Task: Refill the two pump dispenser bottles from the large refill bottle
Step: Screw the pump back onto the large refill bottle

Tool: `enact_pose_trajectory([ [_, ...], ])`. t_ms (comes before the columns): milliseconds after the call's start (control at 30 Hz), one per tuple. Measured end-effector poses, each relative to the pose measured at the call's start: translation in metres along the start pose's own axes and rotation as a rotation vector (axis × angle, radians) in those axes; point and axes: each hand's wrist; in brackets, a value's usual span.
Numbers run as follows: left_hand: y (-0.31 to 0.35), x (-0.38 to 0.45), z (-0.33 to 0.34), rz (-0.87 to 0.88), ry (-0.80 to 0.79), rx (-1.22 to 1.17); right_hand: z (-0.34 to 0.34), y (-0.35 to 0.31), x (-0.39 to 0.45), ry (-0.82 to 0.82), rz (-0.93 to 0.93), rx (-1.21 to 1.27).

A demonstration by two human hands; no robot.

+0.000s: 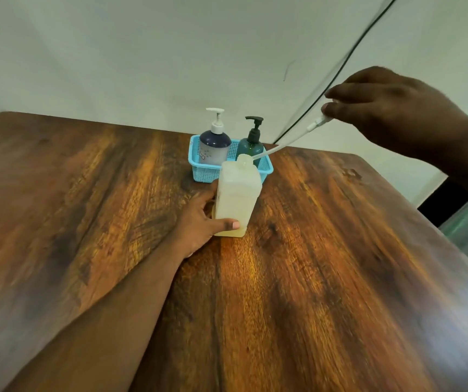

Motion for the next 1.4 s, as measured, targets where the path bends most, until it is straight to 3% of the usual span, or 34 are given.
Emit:
enact_pose_trajectory([
  [233, 0.004, -0.005, -0.001, -0.005, -0.013, -0.015, 0.0, -0.013, 0.043, 0.101, -0.178, -0.224],
  [433, 0.008, -0.009, -0.001, -0.002, -0.009, -0.029, 0.023, -0.066, 0.095, -0.107, -0.29, -0.258],
  [733, 0.002, -0.004, -0.001, 0.013, -0.017, -0.047, 0.054, -0.084, 0.069, 0.051, -0.378, -0.186],
  [867, -0.002, -0.001, -0.003, 0.011, -0.033, -0.075, 0.059, -0.079, 0.056, 0.11, -0.119, -0.015],
  [900, -0.003, -0.001, -0.003, 0.011, -0.036, -0.084, 0.063, -0.083, 0.052, 0.164, 0.042, 0.168],
  [1033, -0.004, -0.002, -0.004, 0.007, -0.04, -0.101, 0.064, -0.119, 0.051, 0.315, 0.972, 1.298],
  [1100, -0.004, -0.002, -0.003, 0.014, -0.043, -0.1, 0.069, -0.133, 0.056, 0.341, 1.196, 1.555],
  [1267, -0.006, -0.001, -0.003, 0.036, -0.055, -0.095, 0.079, -0.151, 0.069, 0.363, 1.252, 1.752],
  [1400, -0.008, 0.001, -0.004, 0.04, -0.059, -0.112, 0.085, -0.148, 0.068, 0.337, 1.158, 1.901],
])
Point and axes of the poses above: each hand's wrist, its own x-axis towards the middle knuckle, its own z-axis out of the palm, y = z × x, and after that the axes turned 2 degrees about y, right-handed
